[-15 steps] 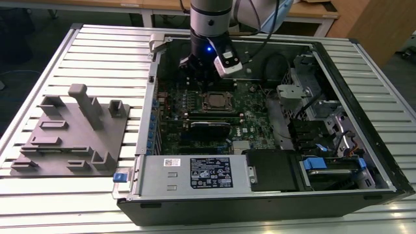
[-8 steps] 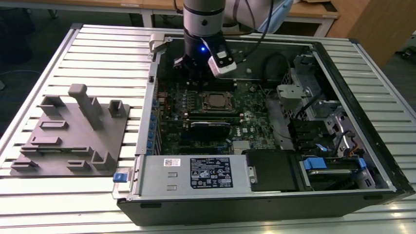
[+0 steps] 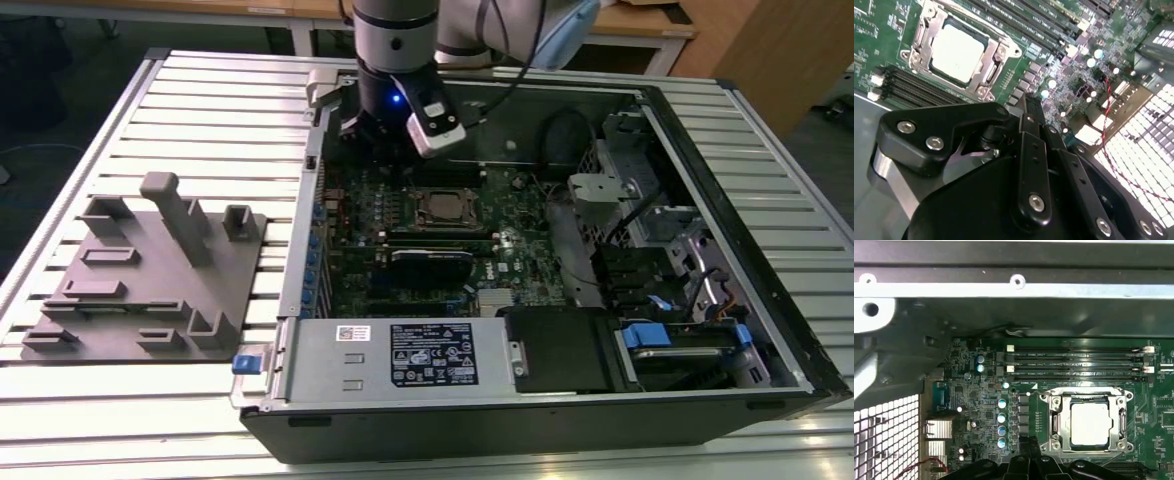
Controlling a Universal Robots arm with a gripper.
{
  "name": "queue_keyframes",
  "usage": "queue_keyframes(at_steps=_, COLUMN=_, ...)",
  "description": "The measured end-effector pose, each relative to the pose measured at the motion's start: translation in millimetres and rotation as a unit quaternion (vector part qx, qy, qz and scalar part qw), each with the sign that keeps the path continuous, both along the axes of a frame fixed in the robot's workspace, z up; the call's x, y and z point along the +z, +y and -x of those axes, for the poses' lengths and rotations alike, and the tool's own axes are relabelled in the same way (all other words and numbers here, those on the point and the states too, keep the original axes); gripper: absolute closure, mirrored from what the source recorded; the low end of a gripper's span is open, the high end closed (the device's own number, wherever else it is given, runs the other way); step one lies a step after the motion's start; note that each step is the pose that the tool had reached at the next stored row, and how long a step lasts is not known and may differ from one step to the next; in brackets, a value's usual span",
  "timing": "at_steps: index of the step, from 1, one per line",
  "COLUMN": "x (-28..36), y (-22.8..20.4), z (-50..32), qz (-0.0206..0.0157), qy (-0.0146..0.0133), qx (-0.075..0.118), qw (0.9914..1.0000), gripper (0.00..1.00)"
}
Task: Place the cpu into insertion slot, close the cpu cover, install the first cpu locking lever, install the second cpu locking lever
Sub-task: 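Install the first cpu locking lever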
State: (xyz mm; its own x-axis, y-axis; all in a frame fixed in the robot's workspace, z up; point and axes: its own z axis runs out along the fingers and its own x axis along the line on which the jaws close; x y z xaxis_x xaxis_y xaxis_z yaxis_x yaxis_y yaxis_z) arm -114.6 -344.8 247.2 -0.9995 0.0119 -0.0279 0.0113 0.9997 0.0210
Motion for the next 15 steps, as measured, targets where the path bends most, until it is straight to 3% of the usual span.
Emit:
queue_keyframes(at_steps=10, x=2.4, y=8.8, z=4.0, qz=0.0000, qy=-0.0034, qx=-0.005, qw=0.99998, gripper=0.89)
queue_keyframes(at_steps=15, x=2.4, y=13.9, z=4.4, qz=0.0001, qy=-0.0035, qx=-0.005, qw=0.99998, gripper=0.89)
